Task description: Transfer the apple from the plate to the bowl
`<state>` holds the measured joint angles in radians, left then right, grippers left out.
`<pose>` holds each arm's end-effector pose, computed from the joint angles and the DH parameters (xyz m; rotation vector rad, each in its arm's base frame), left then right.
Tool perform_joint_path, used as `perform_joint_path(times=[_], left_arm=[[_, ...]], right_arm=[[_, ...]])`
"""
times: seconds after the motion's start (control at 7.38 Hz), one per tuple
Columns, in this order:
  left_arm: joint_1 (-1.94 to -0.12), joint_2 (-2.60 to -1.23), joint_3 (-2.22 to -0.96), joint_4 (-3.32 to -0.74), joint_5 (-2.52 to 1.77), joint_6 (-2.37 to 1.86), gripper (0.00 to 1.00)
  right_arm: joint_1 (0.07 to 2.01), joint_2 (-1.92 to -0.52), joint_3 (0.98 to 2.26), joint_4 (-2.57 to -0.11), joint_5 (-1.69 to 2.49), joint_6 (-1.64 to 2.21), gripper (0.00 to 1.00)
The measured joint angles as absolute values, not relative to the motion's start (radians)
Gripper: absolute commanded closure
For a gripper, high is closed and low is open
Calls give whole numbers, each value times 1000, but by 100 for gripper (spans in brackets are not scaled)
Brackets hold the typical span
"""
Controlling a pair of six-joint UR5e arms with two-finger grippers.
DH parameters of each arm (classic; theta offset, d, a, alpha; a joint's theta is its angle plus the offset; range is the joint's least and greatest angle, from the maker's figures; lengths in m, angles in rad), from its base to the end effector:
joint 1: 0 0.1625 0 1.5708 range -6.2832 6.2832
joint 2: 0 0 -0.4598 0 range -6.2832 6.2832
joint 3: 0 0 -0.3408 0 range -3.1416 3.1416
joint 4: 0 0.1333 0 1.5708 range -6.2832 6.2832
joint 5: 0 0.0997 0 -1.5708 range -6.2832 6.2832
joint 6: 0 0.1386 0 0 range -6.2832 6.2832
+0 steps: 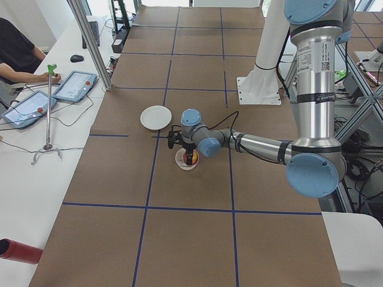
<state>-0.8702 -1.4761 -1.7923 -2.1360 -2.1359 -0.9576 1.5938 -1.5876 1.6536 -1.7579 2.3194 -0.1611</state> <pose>0.2424 -0.3791 0.6036 0.0550 0.8612 -0.0454 0.0486 -0.4180 0.7126 -0.0462 -0.7553 -0.0861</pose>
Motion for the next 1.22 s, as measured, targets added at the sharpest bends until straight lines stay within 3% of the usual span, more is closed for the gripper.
perform_joint_path(times=[0.81,1.22], left_arm=[[-1099,-1481,-1882,-2111,-2269,-647,0],[-1269,-1542,-1858,-1886,-2260,-291,0]], right_arm=[[1594,-1588,1654,-1758,2319,-161,0],[1594,-1588,1654,-1758,2319,-161,0]])
